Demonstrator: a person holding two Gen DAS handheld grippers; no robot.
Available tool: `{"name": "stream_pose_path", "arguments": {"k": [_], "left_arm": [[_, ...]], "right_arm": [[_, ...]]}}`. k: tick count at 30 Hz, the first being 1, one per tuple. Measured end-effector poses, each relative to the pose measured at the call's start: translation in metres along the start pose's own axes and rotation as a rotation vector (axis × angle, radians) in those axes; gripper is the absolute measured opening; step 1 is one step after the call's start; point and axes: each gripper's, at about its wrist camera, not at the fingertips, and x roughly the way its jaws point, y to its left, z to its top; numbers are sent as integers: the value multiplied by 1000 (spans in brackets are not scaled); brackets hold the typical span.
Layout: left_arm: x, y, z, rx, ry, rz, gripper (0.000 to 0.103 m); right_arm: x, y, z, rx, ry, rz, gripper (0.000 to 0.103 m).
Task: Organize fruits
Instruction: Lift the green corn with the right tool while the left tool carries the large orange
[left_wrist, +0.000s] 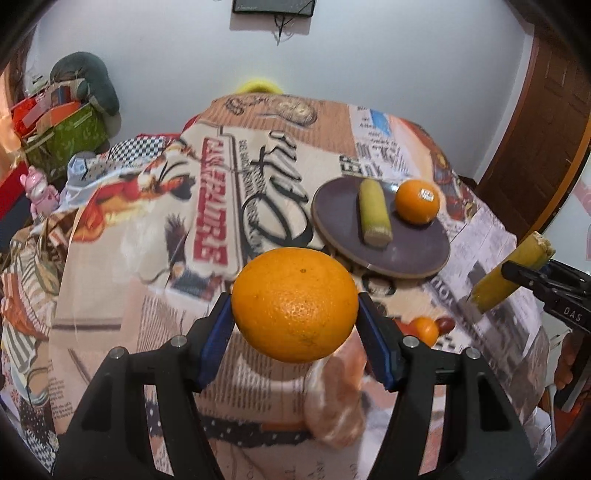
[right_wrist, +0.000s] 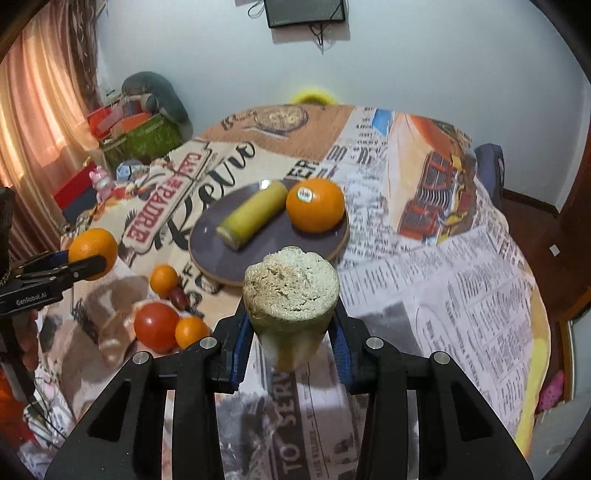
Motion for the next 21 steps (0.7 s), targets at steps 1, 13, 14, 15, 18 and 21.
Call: {"name": "stream_pose_path", "arguments": {"k": [1,13,14,15,18,21], "left_arm": [[0,-2,3,1,-5,-2,65],[28,-15,38,13,-25,-23,65],[32,-16,40,14,-23,-25,65],[36,-16,42,14,-20,-28,65],[49,-16,48,1,-5,-45,65],[63,-14,55,-24,10,-72,65]], "right_arm": [[0,1,2,-1,-4,0,35],[16,11,28,-23,-34,29,35],[19,13,30,-25,-32,32,35],[22,14,32,-29,-28,35,35],[32,17,36,-36,-19,41,35],[42,20,40,-42,-15,45,35]]}}
